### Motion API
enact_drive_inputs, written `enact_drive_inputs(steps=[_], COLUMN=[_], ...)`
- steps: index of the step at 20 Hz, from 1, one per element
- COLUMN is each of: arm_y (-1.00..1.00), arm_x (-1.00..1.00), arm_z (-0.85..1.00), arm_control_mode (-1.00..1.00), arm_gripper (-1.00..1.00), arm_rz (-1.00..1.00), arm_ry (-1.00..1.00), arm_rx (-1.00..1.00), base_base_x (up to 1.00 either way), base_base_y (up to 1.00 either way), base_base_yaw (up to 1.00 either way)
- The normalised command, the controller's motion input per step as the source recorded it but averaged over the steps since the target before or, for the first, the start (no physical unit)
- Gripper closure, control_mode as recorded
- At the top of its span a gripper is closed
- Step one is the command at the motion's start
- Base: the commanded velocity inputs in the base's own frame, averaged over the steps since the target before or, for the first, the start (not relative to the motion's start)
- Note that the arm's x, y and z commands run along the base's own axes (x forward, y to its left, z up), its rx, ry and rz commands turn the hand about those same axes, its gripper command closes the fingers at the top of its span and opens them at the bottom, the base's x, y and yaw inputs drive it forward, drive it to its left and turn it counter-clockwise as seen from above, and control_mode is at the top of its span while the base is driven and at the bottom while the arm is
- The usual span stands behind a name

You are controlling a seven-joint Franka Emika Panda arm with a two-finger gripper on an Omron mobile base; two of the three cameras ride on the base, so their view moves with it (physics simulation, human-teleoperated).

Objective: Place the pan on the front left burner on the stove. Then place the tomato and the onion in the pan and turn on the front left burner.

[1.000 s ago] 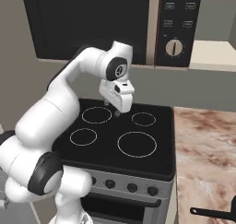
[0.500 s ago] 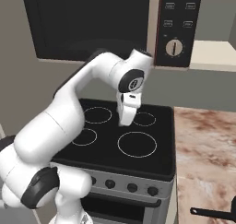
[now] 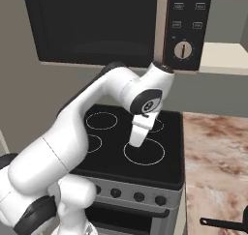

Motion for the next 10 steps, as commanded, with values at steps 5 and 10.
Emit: enact_drive_inputs(steps=[5, 10], arm_y=[-0.51, -0.41], arm_x=[-0.26, -0.28], arm_z=[0.00, -0.05], arm_control_mode=[-1.00, -1.00], arm_gripper=[-1.00, -1.00], arm_rz=[-0.16, -0.09], arm_ry=[0.06, 0.02], arm_rx=[-0.01, -0.02], base_base_x=[0.00, 0.00], base_base_y=[0.00, 0.00], base_base_yaw=[0.00, 0.00])
